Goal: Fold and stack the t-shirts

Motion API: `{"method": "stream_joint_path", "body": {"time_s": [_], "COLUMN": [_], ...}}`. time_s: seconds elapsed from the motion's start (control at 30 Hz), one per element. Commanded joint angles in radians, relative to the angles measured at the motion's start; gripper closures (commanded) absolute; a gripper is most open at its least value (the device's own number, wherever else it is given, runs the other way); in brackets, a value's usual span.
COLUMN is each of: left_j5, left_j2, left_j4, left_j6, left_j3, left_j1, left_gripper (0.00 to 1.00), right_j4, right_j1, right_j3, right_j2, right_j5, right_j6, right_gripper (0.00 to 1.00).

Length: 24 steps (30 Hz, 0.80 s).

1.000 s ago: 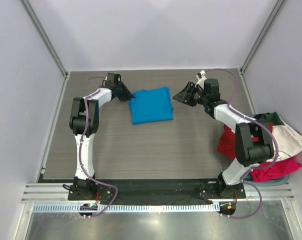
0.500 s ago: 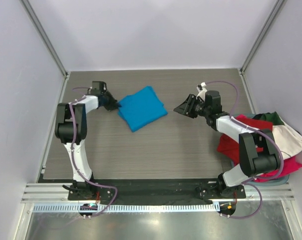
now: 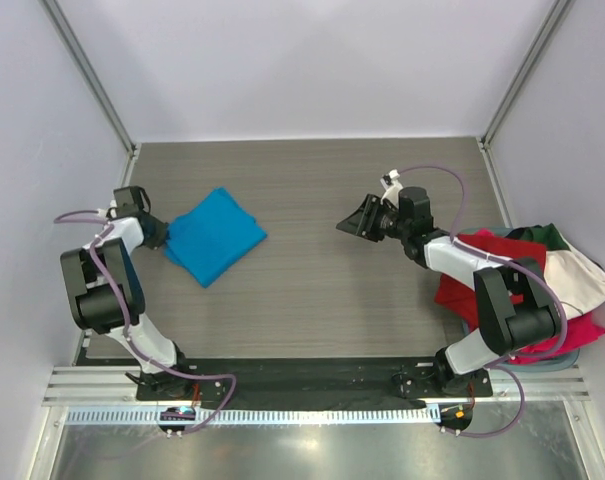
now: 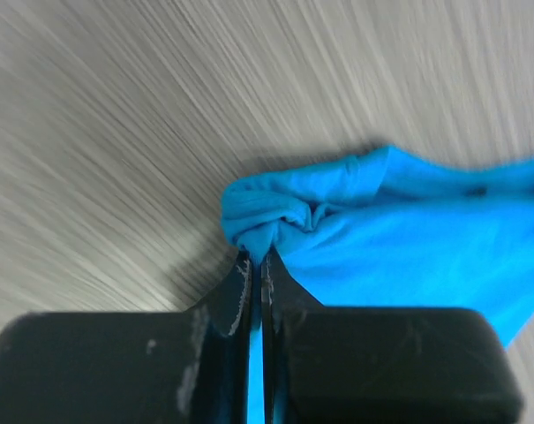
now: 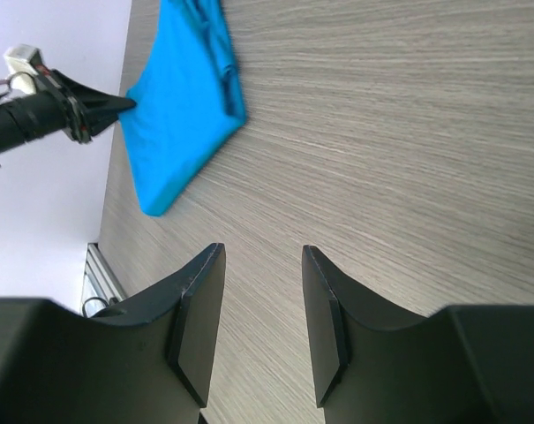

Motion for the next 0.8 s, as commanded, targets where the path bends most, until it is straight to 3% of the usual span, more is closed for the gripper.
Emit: {"method": "stream_joint_path", "body": {"time_s": [0.0, 0.1, 0.13, 0.17, 0.23, 0.4, 0.5, 0.57, 0.6, 0.67, 0.77], "left_j5": [-0.243, -0.339, -0.331, -0.317, -0.300, -0.256, -0.169, -0.121, -0.100, -0.104, -0.158], "left_j2": [0.009, 0.096, 0.121, 0.139, 0.156, 0.013, -0.139, -0.262, -0.306, -0.400, -0.461], "left_j4": [0.006, -0.103, -0.121, -0.135, -0.160, -0.094, -0.034, 0.013, 0.051, 0.085, 0.104], "left_j6": [0.028, 0.012, 0.000, -0.008, -0.011, -0.018, -0.017, -0.025, -0.047, -0.060, -0.048], "left_j3": [0.094, 0.263, 0.338, 0.369, 0.398, 0.268, 0.153, 0.084, 0.031, -0.011, -0.015], "left_j1": [0.027, 0.030, 0.030, 0.030, 0.025, 0.019, -0.002, -0.024, -0.065, -0.126, -0.359], "left_gripper": [1.00, 0.98, 0.63, 0.42, 0.28, 0.19, 0.06, 0.00, 0.00, 0.00, 0.00], "right_j4": [0.081, 0.095, 0.097, 0.097, 0.106, 0.076, 0.049, 0.036, 0.017, -0.009, -0.085], "right_j1": [0.007, 0.010, 0.011, 0.010, 0.011, 0.016, 0.020, 0.027, 0.028, 0.037, 0.089], "right_j3": [-0.016, -0.030, -0.030, -0.029, -0.029, -0.030, -0.035, -0.036, -0.039, -0.042, -0.043], "right_j2": [-0.017, -0.013, -0.007, -0.004, -0.001, -0.039, -0.080, -0.105, -0.132, -0.163, -0.249], "right_j5": [0.016, 0.021, 0.025, 0.025, 0.022, 0.054, 0.094, 0.116, 0.139, 0.172, 0.299], "right_j6": [-0.005, -0.009, -0.009, -0.009, -0.011, -0.042, -0.057, -0.063, -0.069, -0.081, -0.134], "right_gripper": [0.54, 0.53, 0.51, 0.48, 0.45, 0.40, 0.25, 0.06, 0.00, 0.00, 0.00]}}
